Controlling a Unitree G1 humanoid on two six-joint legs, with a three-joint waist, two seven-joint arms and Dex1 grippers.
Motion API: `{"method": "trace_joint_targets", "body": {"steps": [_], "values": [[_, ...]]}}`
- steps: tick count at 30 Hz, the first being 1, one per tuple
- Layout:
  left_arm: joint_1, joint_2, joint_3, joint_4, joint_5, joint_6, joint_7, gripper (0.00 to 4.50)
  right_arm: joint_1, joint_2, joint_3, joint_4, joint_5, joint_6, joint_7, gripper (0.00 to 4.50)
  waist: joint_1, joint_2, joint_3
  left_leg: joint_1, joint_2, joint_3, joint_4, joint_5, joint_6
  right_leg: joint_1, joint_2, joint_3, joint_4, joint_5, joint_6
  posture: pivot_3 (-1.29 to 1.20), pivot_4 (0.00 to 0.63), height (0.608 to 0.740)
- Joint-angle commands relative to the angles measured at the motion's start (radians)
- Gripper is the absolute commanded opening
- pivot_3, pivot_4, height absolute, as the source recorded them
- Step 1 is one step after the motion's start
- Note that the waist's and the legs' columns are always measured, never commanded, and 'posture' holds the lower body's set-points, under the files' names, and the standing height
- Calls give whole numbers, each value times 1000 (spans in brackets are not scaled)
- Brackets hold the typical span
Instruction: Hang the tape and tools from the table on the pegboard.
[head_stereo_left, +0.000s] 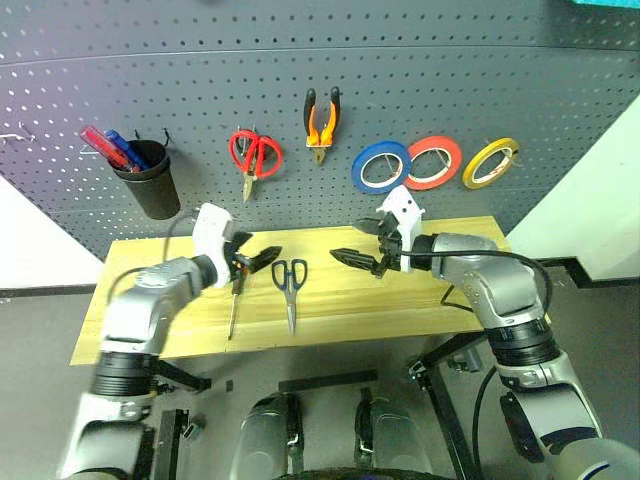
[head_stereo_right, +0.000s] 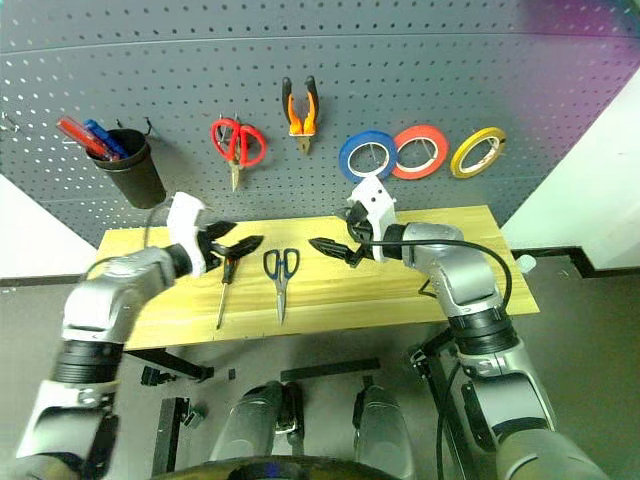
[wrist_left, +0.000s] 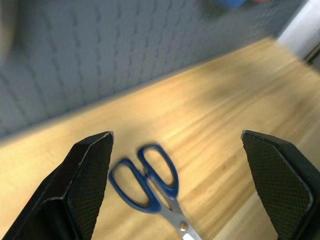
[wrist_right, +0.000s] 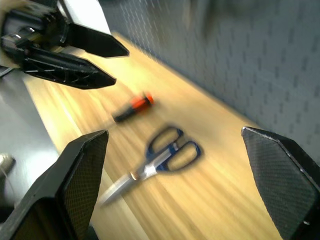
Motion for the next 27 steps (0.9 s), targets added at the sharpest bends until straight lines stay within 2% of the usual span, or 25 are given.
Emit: {"method": "trace_joint_targets", "body": {"steps": [1,8,11,15,27], "values": [[-36,-68,-16,38,62,14,113,4290,-22,-21,-11,65,-29,-79,21,4434,3,-1,15,-2,0,0,0,0,0,-1,0,0,0,0,0,126,286,740],[-37,-212,-55,45,142,141,286,4290,-65,-103,-11,199,-65,-182,140,4434,16,-3,49,-5,0,0,1,0,2,-3,1,-1,1,2,5,115,302,740],[-17,-221,-118,14,202,251,344,4290,-94,-134,0,261,-92,-222,176,4434,16,-5,56,-5,0,0,1,-1,3,-3,0,-1,0,2,5,94,307,740],[15,-279,-147,-26,202,358,372,4290,-127,-152,-2,319,-116,-260,204,4434,15,-5,64,-6,0,0,0,-1,3,-4,-1,-1,0,2,5,76,314,740],[-64,-428,-60,200,277,304,539,4290,-136,-179,-14,358,-144,-276,239,4434,15,-4,74,-6,0,-1,0,-3,0,-3,-4,-1,-1,2,5,47,322,740]]}}
